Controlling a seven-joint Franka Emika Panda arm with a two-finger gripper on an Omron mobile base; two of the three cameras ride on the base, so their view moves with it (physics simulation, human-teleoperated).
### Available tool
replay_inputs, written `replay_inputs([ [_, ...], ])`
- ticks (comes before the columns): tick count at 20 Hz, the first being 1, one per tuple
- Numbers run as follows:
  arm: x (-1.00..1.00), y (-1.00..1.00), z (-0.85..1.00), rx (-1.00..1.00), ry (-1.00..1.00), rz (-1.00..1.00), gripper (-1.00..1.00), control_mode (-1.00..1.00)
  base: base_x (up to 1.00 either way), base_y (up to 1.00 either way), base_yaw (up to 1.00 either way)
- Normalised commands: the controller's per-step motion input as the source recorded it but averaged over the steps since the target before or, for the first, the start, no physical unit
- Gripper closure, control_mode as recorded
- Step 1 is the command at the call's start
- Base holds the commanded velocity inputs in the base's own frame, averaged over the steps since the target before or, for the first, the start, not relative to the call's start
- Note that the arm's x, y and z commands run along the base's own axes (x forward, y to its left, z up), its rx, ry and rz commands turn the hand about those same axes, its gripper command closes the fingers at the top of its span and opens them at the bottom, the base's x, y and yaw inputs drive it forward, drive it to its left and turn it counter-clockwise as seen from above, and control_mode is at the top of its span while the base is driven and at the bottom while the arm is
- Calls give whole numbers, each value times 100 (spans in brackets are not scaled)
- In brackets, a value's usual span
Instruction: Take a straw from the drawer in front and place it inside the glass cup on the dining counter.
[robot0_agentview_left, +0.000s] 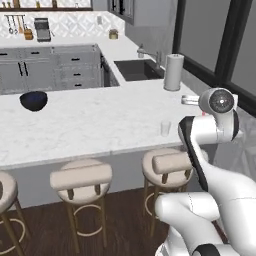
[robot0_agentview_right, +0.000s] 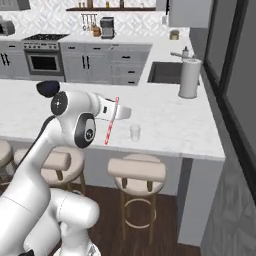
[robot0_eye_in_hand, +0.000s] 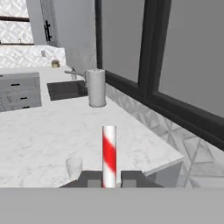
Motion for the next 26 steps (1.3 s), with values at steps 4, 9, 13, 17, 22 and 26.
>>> replay_inputs([
  [4, 0, 0, 0, 0, 0, 0, 100, 100, 10, -86, 56],
  [9, 0, 0, 0, 0, 0, 0, 100, 100, 38, -64, 46],
  [13, 0, 0, 0, 0, 0, 0, 100, 100, 62, -19, 26],
  [17, 0, 0, 0, 0, 0, 0, 100, 100, 76, 0, 4],
  [22, 0, 0, 0, 0, 0, 0, 100, 100, 90, 0, -13],
  [26, 30, 6, 0, 0, 4, -14, 100, -100, 42, 4, -14],
])
